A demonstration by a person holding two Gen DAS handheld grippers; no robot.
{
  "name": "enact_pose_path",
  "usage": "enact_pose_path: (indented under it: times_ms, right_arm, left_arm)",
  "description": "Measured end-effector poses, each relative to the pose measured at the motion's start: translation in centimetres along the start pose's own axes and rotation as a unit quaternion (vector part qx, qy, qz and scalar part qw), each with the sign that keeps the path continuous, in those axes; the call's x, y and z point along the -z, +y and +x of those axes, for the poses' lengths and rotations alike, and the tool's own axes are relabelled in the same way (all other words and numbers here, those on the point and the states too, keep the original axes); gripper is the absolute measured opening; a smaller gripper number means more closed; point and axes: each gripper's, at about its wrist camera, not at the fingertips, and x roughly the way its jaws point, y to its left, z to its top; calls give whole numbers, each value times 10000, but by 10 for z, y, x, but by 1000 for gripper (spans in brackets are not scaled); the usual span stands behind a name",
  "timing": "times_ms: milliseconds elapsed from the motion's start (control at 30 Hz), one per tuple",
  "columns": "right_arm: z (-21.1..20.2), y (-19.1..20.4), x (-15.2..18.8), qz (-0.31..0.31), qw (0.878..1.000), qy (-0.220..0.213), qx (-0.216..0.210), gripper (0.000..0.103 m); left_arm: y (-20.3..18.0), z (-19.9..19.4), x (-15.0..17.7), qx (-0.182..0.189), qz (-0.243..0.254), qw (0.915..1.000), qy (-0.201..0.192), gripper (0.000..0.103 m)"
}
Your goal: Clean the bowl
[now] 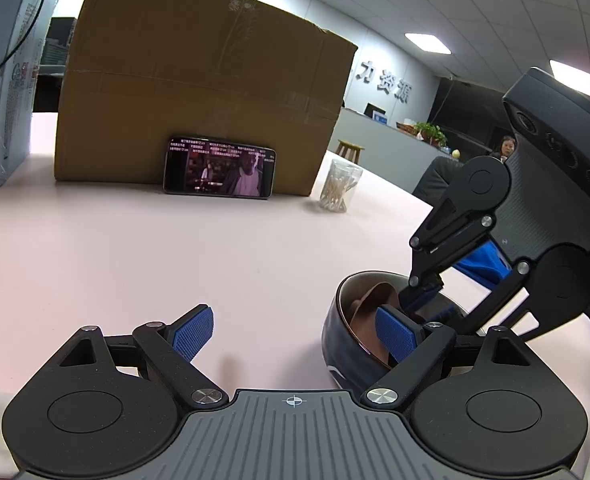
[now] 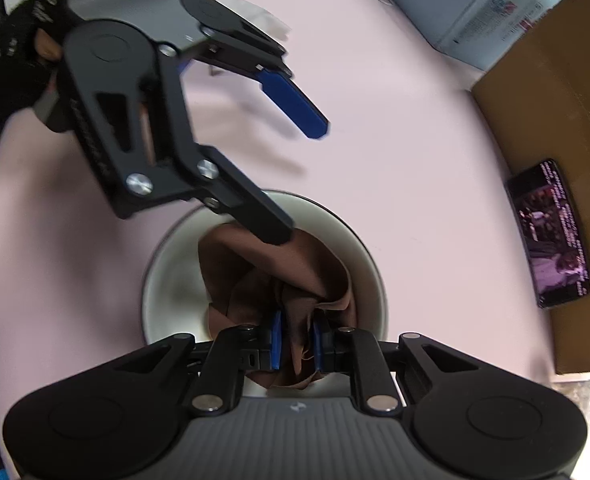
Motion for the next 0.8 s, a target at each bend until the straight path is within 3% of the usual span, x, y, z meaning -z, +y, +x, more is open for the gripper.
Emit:
enact_pose_path:
  times_ms: [267,333,633,800]
  right_arm:
    - [-4,6,0,-177,9994,-104,277,33]
    - [-8,8,0,-253,9990,-130,330,52]
    - [-20,13,-5,-551,9975,-278,355,53]
    - [-9,17,-15,-734,9968,-158,274,49]
  left_arm:
    - [1,1,0,6,4,10000,-2,90]
    - [0,2,0,7,8,10000,-2,90]
    - [0,2,0,11,9,10000,-1,90]
    - [0,1,0,15,2,10000,3,90]
